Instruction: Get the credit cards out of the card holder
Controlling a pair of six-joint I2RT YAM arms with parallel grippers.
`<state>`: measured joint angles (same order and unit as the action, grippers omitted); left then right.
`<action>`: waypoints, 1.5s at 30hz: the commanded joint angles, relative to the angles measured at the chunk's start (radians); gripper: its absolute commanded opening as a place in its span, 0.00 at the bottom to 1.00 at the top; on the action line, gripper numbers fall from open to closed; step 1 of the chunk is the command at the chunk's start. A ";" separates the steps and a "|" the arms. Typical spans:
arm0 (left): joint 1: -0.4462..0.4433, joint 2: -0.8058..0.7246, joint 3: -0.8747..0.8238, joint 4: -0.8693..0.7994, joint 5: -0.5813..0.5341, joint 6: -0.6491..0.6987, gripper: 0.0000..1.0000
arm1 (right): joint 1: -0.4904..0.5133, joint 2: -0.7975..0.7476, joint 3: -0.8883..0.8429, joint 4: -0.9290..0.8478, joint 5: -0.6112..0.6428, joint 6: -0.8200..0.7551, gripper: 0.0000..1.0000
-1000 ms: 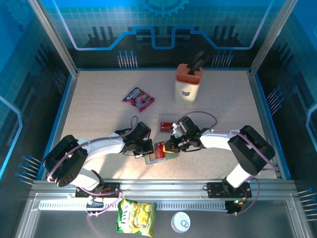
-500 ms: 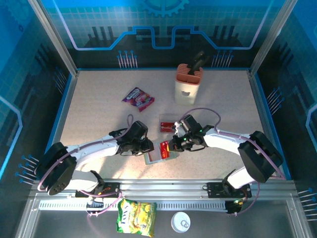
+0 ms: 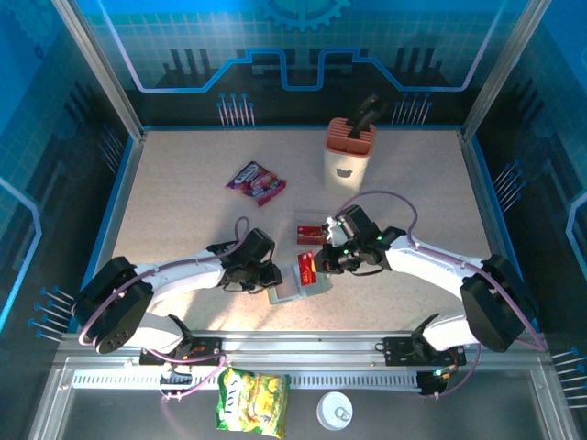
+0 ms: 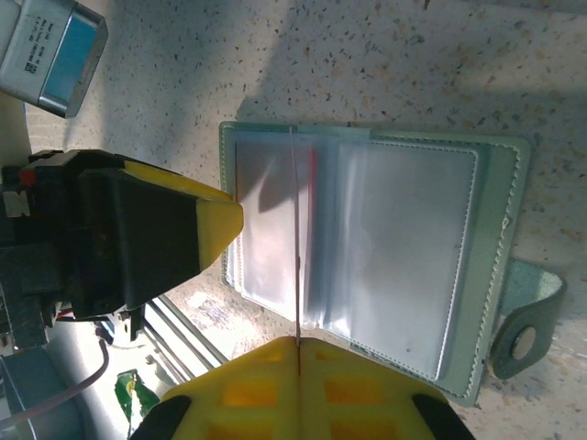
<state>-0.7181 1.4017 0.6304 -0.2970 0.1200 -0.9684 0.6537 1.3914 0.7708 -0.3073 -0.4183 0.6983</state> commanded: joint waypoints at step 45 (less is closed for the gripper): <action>0.032 -0.177 -0.084 0.022 -0.078 -0.010 0.32 | -0.106 0.653 1.157 -0.973 0.339 -1.454 0.00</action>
<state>-0.6945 1.2480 0.5598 -0.2764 0.0559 -0.9558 0.5552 1.9907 1.8591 -1.1973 -0.0631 -0.7139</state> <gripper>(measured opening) 0.324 0.043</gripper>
